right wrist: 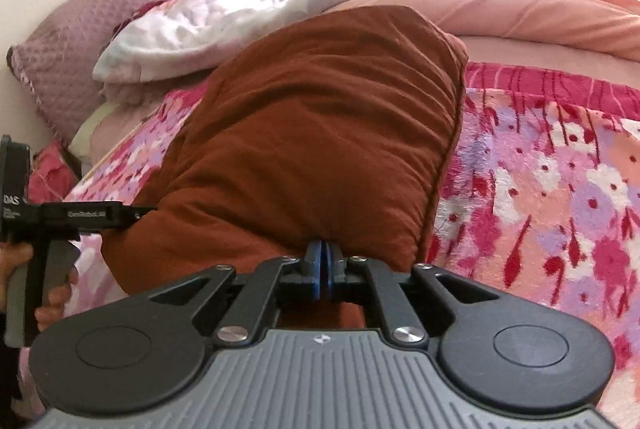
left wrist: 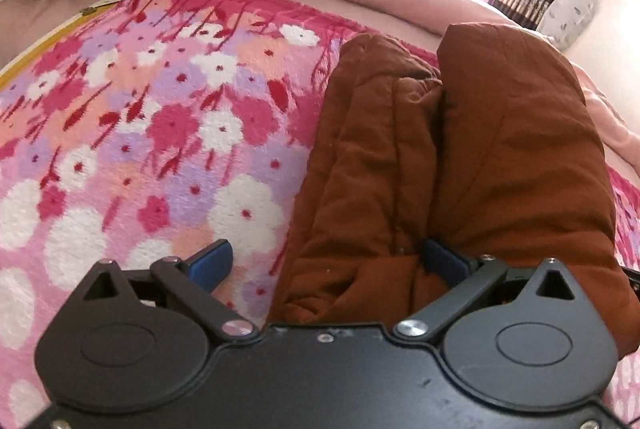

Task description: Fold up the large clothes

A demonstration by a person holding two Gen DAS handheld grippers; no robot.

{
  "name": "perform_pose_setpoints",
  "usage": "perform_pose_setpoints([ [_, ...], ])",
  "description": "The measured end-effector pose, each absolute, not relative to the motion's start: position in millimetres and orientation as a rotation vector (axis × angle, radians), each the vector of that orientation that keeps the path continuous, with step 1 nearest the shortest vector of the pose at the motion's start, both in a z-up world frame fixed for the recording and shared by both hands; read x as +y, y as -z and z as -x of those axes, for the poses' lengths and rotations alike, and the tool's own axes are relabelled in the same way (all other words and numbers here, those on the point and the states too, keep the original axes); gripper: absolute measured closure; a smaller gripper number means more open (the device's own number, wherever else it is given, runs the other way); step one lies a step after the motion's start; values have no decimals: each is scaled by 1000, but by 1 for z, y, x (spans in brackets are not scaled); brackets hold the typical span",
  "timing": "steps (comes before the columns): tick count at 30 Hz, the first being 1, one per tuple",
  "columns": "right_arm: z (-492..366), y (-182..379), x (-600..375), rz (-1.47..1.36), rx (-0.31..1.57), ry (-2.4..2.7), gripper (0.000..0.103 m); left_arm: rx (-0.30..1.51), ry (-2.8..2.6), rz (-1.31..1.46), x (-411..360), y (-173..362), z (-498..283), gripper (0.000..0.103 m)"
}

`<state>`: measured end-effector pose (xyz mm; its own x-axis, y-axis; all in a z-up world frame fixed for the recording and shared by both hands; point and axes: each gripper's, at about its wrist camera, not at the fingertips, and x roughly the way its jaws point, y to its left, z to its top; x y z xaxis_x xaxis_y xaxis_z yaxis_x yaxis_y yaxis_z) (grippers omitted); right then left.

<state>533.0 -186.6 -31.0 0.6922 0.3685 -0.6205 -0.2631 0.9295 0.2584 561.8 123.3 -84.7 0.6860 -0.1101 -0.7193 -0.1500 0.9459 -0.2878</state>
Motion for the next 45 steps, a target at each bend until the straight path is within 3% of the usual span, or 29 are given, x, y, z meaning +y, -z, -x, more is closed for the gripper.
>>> perform_pose_setpoints([
  [2, -526, 24, -193, -170, 706, -361, 96, 810, -8, 354, 129, 77, -557, 0],
  [4, -513, 13, -204, -217, 672, -353, 78, 799, -3, 384, 139, 67, -546, 0],
  [6, -500, 6, -219, -296, 644, -367, 17, 795, 28, 439, 150, 61, -536, 0],
  [7, -495, 5, -228, -347, 642, -376, 11, 807, 38, 461, 154, 57, -532, 0],
  [19, -509, 62, -261, -676, 811, -463, 17, 911, 58, 519, 171, 71, -526, 0],
  [27, -532, 85, -247, -774, 837, -521, 6, 916, 94, 564, 166, 76, -539, 2],
  [30, -531, 79, -234, -693, 807, -509, 13, 906, 121, 581, 166, 78, -538, 7],
  [31, -530, 77, -234, -685, 802, -511, 15, 908, 146, 598, 165, 79, -538, 23],
  [32, -530, 75, -234, -679, 800, -519, 21, 908, 195, 632, 165, 80, -539, 59],
  [38, -530, 73, -233, -661, 784, -528, 28, 919, 236, 548, 152, 69, -545, 72],
  [45, -521, 63, -229, -615, 707, -515, 46, 838, 222, 562, 148, 62, -530, 82],
])
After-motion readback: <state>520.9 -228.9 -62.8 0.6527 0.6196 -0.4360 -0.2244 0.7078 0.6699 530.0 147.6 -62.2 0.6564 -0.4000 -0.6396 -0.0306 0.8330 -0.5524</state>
